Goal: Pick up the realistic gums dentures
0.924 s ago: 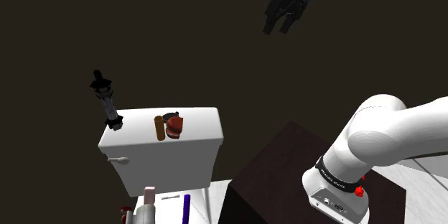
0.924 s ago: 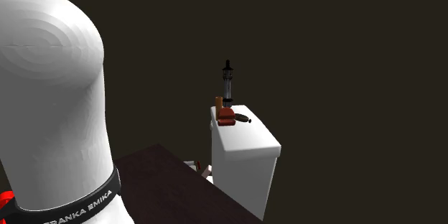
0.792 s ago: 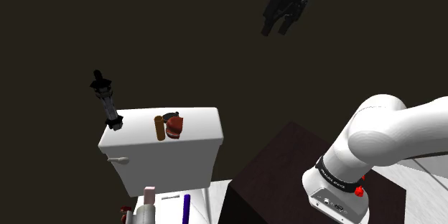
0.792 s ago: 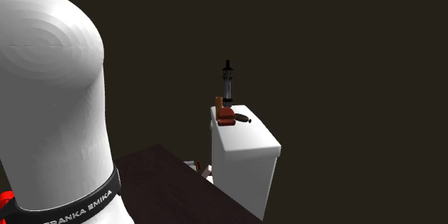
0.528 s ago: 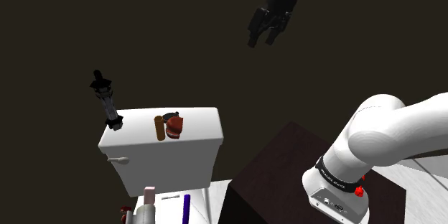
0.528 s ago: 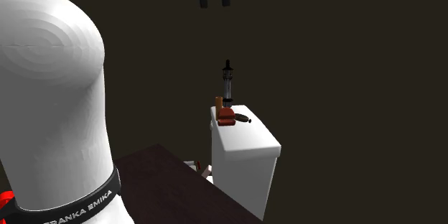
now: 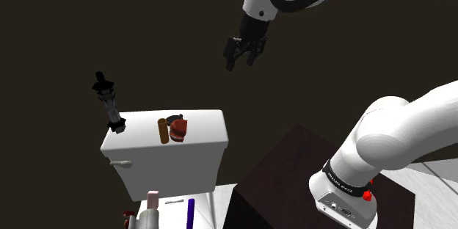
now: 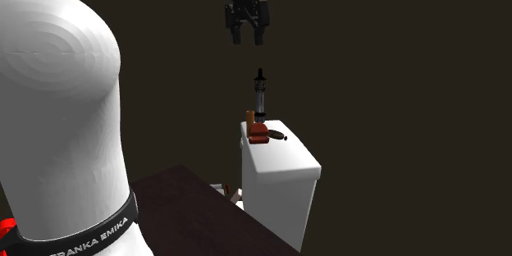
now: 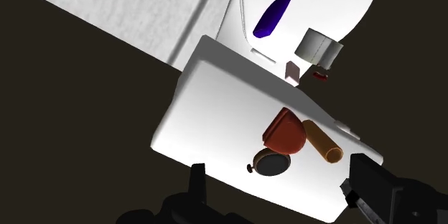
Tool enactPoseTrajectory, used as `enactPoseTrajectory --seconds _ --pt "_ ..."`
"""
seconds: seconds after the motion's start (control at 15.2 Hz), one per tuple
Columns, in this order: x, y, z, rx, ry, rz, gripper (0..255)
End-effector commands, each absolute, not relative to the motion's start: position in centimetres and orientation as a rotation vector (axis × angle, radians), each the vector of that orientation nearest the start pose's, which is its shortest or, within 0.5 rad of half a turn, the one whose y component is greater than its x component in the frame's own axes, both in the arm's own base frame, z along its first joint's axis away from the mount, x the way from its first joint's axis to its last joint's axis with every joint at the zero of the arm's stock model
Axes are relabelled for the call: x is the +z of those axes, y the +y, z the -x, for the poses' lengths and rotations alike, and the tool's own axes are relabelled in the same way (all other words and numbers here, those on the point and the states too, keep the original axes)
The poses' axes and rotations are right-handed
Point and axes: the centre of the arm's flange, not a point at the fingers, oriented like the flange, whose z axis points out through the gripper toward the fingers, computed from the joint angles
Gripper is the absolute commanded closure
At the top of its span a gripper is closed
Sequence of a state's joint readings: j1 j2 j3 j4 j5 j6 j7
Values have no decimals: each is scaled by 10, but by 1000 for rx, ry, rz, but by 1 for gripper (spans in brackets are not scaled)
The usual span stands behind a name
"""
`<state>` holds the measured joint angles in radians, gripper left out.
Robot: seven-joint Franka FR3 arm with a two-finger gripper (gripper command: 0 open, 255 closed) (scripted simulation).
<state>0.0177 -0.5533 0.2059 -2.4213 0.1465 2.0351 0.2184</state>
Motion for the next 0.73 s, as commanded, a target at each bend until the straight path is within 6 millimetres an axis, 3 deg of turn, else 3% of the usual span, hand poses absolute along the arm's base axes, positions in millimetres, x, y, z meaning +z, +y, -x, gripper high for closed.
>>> enactPoseTrajectory --seconds 0.0,0.66 --pt "492 114 -403 -222 112 3077 0" --pt "385 168 -467 -162 124 3112 0"
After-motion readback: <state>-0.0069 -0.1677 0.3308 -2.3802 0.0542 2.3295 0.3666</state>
